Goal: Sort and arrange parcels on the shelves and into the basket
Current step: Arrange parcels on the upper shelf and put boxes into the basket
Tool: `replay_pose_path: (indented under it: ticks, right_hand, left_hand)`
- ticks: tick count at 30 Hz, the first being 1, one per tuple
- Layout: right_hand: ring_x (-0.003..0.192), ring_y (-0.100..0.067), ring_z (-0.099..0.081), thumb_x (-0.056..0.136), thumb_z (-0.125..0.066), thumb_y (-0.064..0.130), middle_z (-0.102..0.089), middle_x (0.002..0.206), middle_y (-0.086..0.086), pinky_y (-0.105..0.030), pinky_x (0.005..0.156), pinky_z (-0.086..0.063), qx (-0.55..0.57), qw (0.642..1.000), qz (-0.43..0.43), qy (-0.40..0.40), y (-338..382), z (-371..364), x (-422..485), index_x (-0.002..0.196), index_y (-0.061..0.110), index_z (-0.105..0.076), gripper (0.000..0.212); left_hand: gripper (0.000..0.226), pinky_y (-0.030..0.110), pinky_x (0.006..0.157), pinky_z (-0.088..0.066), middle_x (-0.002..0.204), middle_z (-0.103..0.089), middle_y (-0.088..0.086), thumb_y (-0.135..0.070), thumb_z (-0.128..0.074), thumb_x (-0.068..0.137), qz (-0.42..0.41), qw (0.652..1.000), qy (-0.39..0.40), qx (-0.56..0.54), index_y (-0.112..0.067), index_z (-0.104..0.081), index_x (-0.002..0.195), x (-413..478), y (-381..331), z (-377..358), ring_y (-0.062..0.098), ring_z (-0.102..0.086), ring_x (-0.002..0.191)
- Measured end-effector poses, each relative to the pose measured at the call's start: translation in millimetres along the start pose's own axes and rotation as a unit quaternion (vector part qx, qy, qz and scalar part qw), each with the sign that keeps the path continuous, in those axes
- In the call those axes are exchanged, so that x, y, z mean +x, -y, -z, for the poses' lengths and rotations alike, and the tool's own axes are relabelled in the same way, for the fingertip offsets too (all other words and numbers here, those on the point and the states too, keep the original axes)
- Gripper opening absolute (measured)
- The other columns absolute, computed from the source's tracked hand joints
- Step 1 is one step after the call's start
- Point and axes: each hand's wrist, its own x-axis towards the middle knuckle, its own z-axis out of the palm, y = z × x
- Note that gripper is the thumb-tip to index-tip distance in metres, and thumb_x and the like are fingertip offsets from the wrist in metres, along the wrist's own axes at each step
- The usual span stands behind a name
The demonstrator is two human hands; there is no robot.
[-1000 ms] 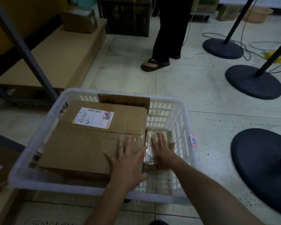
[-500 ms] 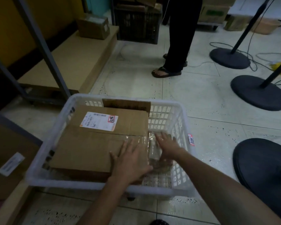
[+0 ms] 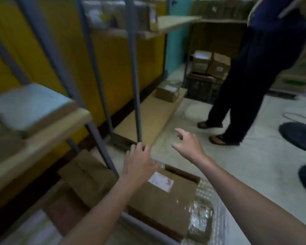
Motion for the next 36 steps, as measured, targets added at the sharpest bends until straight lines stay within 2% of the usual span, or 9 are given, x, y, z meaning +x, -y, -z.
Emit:
replay_pose_path:
  ticks: [7,9,11,14,19,22,28,32,36]
  right_hand:
    - [0.101,-0.021,-0.063,0.079,-0.068,0.018,-0.068,0.109,-0.007,-0.029,0.088,-0.049,0.084,0.99,0.117,0.004,208.4,129.4,0.9,0.126,0.013,-0.058,0.048]
    - [0.094,-0.018,-0.065,0.081,-0.066,0.015,-0.07,0.103,-0.007,-0.023,0.08,-0.048,0.086,0.983,0.16,-0.006,260.0,166.3,-4.5,0.12,0.011,-0.061,0.04]
    - [0.093,-0.018,-0.066,0.083,-0.063,0.016,-0.071,0.1,-0.004,-0.029,0.081,-0.052,0.085,0.974,0.208,-0.017,313.6,200.0,-13.2,0.116,0.012,-0.062,0.033]
    - [0.092,-0.018,-0.067,0.085,-0.061,0.017,-0.072,0.098,-0.002,-0.037,0.082,-0.056,0.102,0.95,0.293,-0.047,396.3,240.9,-26.8,0.113,0.013,-0.063,0.028]
    - [0.095,-0.016,-0.062,0.083,-0.066,0.015,-0.068,0.11,-0.006,-0.02,0.077,-0.045,0.134,0.886,0.439,-0.057,508.9,274.9,-29.4,0.115,0.013,-0.061,0.033]
    - [0.115,-0.021,-0.053,0.083,-0.066,0.015,-0.057,0.127,-0.006,-0.026,0.089,-0.044,0.096,0.857,0.504,-0.047,538.8,271.6,-18.2,0.123,0.016,-0.056,0.042]
    - [0.141,-0.029,-0.026,0.088,-0.062,0.026,-0.029,0.154,-0.005,-0.044,0.111,-0.028,-0.026,0.842,0.534,0.067,544.3,246.7,31.4,0.141,0.026,-0.037,0.059]
    - [0.121,-0.024,-0.05,0.094,-0.05,0.017,-0.049,0.139,-0.009,-0.027,0.095,-0.04,0.044,0.831,0.535,0.149,546.3,229.8,48.6,0.134,0.02,-0.048,0.041]
    - [0.099,-0.02,-0.056,0.093,-0.051,0.012,-0.06,0.115,-0.008,-0.023,0.078,-0.047,0.078,0.814,0.56,0.133,561.6,231.1,42.2,0.119,0.019,-0.06,0.028]
  left_hand:
    - [0.053,0.035,0.094,-0.036,0.127,-0.046,0.002,-0.047,-0.054,0.081,0.073,0.995,-0.038,0.049,-0.022,-0.043,0.126,-2.6,-37.2,210.6,0.021,-0.041,0.116]
    - [0.055,0.035,0.095,-0.037,0.13,-0.045,0.0,-0.046,-0.054,0.082,0.074,0.993,-0.077,0.052,-0.023,-0.041,0.13,-7.2,-44.5,270.2,0.02,-0.041,0.117]
    - [0.052,0.035,0.093,-0.039,0.129,-0.047,-0.002,-0.043,-0.055,0.082,0.073,0.988,-0.131,0.044,-0.025,-0.043,0.129,-14.1,-48.5,331.3,0.018,-0.043,0.115]
    - [0.044,0.034,0.086,-0.042,0.124,-0.049,-0.002,-0.039,-0.054,0.081,0.065,0.976,-0.198,0.066,-0.023,-0.048,0.122,-23.6,-51.8,421.9,0.02,-0.046,0.112]
    - [0.037,0.036,0.083,-0.045,0.119,-0.055,0.003,-0.03,-0.054,0.079,0.074,0.949,-0.296,0.079,-0.021,-0.053,0.116,-27.3,-45.6,537.5,0.023,-0.05,0.109]
    - [0.041,0.032,0.084,-0.047,0.129,-0.054,0.005,-0.028,-0.058,0.083,0.143,0.927,-0.342,0.054,-0.018,-0.052,0.122,-32.1,-28.9,564.6,0.022,-0.05,0.114]
    - [0.053,0.035,0.096,-0.044,0.137,-0.049,0.007,-0.03,-0.064,0.083,0.247,0.921,-0.298,0.052,-0.017,-0.046,0.131,-33.3,-2.5,559.1,0.024,-0.045,0.122]
    - [0.049,0.028,0.093,-0.043,0.136,-0.047,0.007,-0.024,-0.061,0.084,0.284,0.907,-0.31,0.026,-0.018,-0.046,0.13,-33.4,2.2,552.4,0.022,-0.047,0.119]
    - [0.061,0.025,0.093,-0.042,0.14,-0.044,0.008,-0.024,-0.067,0.08,0.295,0.898,-0.325,0.033,-0.019,-0.04,0.134,-38.7,5.9,564.0,0.024,-0.047,0.122]
